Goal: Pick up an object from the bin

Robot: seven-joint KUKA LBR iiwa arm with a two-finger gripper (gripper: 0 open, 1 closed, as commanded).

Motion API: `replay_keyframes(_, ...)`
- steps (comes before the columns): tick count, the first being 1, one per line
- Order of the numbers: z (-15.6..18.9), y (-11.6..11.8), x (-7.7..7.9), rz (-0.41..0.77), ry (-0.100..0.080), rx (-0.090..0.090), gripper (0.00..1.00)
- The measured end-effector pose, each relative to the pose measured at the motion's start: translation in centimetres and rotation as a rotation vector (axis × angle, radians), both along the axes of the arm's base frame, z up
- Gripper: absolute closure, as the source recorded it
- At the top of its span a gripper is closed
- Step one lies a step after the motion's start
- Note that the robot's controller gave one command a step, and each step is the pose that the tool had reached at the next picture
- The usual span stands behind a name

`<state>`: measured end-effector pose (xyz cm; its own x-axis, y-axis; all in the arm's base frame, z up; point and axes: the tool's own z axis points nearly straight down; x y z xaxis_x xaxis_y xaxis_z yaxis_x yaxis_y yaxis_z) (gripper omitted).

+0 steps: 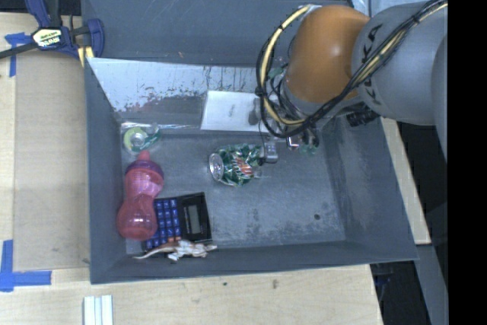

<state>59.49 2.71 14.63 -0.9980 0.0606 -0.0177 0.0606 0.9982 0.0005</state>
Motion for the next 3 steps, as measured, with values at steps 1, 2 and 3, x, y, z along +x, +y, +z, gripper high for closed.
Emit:
replay_keyframes(1, -7.1, 1.5, 1.1, -0.022, 0.012, 0.001, 0.0)
replay_keyframes(2, -6.9, 2.7, 0.6, 0.026, -0.009, -0.002, 1.0)
replay_keyframes(3, -6.9, 2.7, 0.6, 0.026, -0.009, -0.002, 1.0)
